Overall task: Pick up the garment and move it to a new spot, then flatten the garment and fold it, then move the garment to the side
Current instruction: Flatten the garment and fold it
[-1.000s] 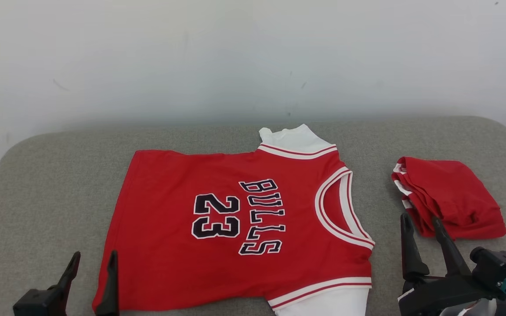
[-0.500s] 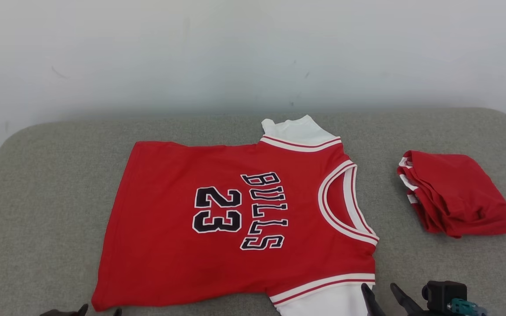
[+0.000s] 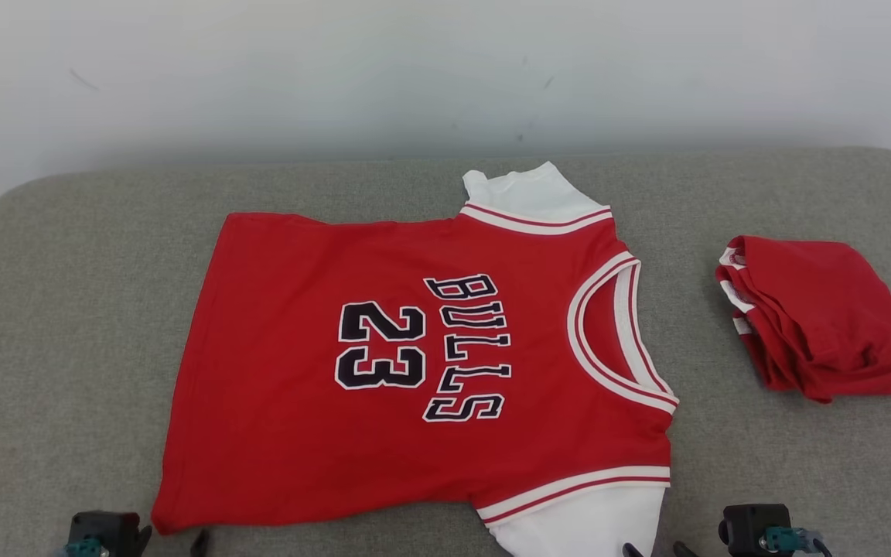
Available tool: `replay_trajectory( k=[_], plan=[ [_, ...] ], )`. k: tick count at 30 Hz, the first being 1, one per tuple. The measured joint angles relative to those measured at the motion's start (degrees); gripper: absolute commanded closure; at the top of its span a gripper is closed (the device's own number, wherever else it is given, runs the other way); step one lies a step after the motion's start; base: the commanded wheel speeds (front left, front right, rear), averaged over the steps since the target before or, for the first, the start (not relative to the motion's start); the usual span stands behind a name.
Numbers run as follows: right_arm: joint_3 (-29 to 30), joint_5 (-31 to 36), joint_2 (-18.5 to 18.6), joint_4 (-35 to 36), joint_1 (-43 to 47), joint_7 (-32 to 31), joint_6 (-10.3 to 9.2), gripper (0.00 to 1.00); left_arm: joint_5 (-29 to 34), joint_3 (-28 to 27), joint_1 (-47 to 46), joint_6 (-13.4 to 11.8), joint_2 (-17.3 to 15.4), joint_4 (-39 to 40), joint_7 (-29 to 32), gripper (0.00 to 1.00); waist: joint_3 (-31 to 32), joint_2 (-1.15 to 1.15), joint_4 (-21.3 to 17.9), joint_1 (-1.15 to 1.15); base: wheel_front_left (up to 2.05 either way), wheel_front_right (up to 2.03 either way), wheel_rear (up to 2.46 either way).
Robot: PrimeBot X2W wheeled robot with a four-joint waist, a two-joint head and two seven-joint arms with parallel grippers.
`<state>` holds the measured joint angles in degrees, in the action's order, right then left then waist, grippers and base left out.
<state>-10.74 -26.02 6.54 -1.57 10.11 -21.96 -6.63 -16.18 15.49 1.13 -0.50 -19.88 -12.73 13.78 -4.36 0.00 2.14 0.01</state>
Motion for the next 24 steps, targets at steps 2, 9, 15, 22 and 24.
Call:
replay_trajectory(
  k=[2, 9, 15, 22, 24],
  plan=[
    [0.0, 0.0, 0.0, 0.0, 0.0, -1.3, -0.01, 0.00, -0.2, 0.0, -0.6, 0.0, 0.4, -1.1, 0.4, 0.00, -0.5, 0.00, 0.1, 0.00, 0.00, 0.00, 0.00],
    [-0.3, 0.0, -0.5, 0.2, 0.0, -4.8, -0.19, 0.00, -0.3, 0.2, -1.9, 0.0, 1.0, -2.8, 0.8, 0.00, -1.7, 0.00, 0.4, 0.00, 0.00, 0.00, 0.00],
    [-0.5, 0.8, -0.8, 0.9, -0.1, -6.7, -0.44, 0.00, 0.1, 0.1, -3.4, 0.0, 0.7, -4.6, 0.7, 0.00, -2.3, 0.00, 0.7, -0.01, 0.00, 0.00, 0.00],
    [-0.9, 1.5, -1.0, 2.1, -0.2, -9.1, -0.48, 0.00, 0.3, -0.2, -5.5, -0.5, 0.2, -6.4, 0.4, 0.15, -3.6, 0.00, 0.8, -0.01, 0.00, 0.00, 0.00],
    [-0.8, 1.7, -1.0, 2.2, -0.2, -9.9, -0.49, 0.00, 0.5, -0.1, -6.0, -0.5, 0.3, -6.8, 0.2, 0.32, -3.9, 0.00, 0.9, -0.01, 0.00, 0.00, 0.00]
  ],
)
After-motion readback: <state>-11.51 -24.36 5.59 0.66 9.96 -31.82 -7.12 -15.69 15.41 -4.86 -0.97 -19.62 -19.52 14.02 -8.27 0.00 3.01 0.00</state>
